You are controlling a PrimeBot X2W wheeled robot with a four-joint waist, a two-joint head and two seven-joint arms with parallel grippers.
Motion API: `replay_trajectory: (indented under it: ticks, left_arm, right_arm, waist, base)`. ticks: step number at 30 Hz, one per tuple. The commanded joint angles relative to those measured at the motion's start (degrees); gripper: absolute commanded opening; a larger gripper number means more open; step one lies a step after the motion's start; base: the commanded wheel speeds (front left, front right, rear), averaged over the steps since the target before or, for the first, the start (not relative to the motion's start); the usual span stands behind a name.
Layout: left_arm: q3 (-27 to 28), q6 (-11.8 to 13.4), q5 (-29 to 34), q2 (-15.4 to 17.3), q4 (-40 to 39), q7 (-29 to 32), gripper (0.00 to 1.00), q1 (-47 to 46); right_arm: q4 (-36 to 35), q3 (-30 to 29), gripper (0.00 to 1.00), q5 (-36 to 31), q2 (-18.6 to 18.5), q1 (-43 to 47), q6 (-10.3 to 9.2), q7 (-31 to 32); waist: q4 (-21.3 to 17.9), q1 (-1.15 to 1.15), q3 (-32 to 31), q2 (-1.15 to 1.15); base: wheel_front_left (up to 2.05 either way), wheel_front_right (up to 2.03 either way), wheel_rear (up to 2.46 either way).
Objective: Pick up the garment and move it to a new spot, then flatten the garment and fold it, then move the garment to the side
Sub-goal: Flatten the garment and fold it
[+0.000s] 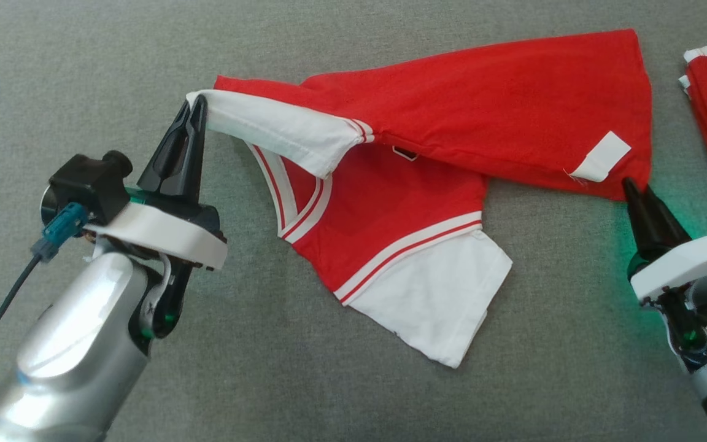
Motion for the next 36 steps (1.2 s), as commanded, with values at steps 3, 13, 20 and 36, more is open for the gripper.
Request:
replay_trajectory:
  ticks: [3,13,20,36]
  left_arm:
    - [2.26,0.11,0.23,1.80,-1.29,-0.38,0.00,-2.48]
    - [2.30,-0.21,-0.62,1.25,-0.64,-1.30,0.00,-2.19]
    - [4.94,-3.28,-4.45,0.88,-1.85,-3.28,0.00,-3.19]
    - [16.12,-7.50,-17.02,0.68,-9.34,-0.28,0.00,-19.24]
  right_arm:
    - [-0.46,1.84,0.20,0.93,-2.12,-0.58,-0.04,-1.09]
    - [0.00,4.80,0.00,2.85,-4.53,-1.05,-0.04,-2.49]
    - [-9.18,2.40,0.00,5.72,-9.29,-1.53,-0.04,-6.71]
    - [-28.37,-7.73,0.00,9.00,-21.28,-11.70,-0.04,-0.71]
  waist:
    - [0.15,0.00,-0.37,0.00]
    - [0.36,0.00,-1.87,0.00]
    - [-0.45,0.00,-6.86,0.00]
    - [-1.89,0.00,-17.03,0.00]
  base:
    - [0.00,0.00,0.00]
    - [0.00,0.00,0.00]
    - [0.00,0.00,0.00]
    - [0.00,0.00,0.00]
